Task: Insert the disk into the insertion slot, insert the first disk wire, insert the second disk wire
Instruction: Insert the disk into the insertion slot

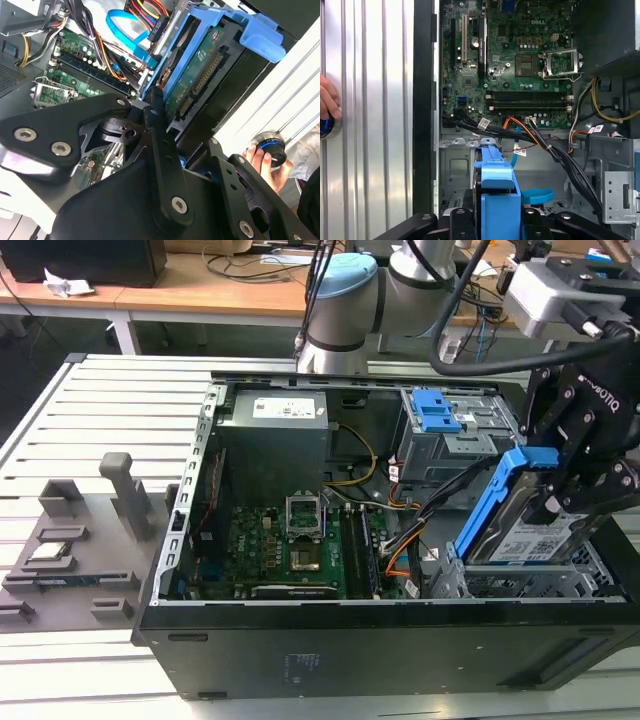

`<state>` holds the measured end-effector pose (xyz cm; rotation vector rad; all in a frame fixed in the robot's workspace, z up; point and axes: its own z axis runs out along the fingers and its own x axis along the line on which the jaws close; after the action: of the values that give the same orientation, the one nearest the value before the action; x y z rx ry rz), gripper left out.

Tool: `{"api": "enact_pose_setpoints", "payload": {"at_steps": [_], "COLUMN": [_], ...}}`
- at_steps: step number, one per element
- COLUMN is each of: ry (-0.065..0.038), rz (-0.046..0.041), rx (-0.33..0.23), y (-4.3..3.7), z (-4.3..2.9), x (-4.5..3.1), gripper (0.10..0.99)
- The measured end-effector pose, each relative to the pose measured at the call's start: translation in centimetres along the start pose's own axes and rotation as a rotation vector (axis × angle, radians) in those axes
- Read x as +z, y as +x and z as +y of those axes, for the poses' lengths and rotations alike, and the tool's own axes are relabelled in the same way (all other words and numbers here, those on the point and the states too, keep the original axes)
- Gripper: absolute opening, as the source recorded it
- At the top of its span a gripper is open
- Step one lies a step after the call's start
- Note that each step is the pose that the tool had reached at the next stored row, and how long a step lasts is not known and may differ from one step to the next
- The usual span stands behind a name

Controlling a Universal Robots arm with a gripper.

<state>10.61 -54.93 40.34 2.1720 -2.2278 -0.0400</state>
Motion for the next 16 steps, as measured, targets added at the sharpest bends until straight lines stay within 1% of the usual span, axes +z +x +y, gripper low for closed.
{"api": "enact_pose_setpoints", "payload": {"at_steps": [2, 3, 5, 7, 9, 11, 15, 16], "ry": [0.0, 0.0, 0.0, 0.0, 0.0, 0.0, 0.0, 0.0], "rz": [0.0, -0.0001, -0.0001, 0.0, 0.0, 0.0001, 0.0008, 0.0008], "rx": [0.0, 0.0, 0.0, 0.0, 0.0, 0.0, 0.0, 0.0], "y": [0.0, 0.0, 0.0, 0.0, -0.01, -0.01, -0.01, -0.01], "z": [-0.01, -0.03, -0.05, -0.06, -0.08, -0.09, -0.09, -0.09], "x": [0.36, 0.74, 1.18, 1.5, 2.08, 2.34, 2.35, 2.35], "gripper": [0.361, 0.361, 0.361, 0.361, 0.361, 0.361, 0.361, 0.373]}}
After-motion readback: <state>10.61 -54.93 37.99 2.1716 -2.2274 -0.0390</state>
